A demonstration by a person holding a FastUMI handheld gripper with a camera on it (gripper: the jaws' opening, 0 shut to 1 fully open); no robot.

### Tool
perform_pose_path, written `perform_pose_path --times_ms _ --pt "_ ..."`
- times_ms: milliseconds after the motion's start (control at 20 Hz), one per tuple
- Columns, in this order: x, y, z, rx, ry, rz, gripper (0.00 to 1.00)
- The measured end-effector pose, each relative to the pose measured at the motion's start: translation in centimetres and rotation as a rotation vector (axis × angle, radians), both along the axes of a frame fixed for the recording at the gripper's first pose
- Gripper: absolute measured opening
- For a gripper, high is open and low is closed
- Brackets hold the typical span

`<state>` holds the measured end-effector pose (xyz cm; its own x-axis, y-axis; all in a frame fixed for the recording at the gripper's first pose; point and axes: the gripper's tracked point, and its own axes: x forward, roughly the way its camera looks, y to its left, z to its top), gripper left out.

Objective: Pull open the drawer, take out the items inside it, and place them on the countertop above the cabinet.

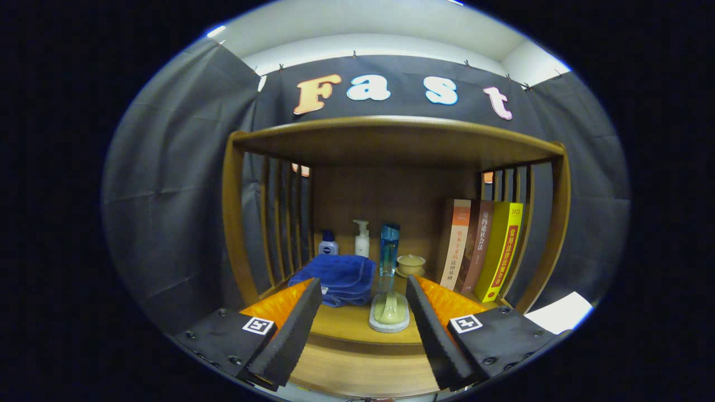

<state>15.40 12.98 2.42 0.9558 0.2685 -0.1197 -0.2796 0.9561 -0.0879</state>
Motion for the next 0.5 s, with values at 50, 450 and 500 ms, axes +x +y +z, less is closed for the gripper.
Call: perform_pose_path --times_ms 50,450,500 --pt "-1.1 0.4 0.4 0.01 -0.01 0.014 0.99" --pt "-10.8 1.4 0.6 0.008 -0.12 0.058 0.99" --pt "-11.7 1.3 0.2 0.012 -0.127 0.054 0.99"
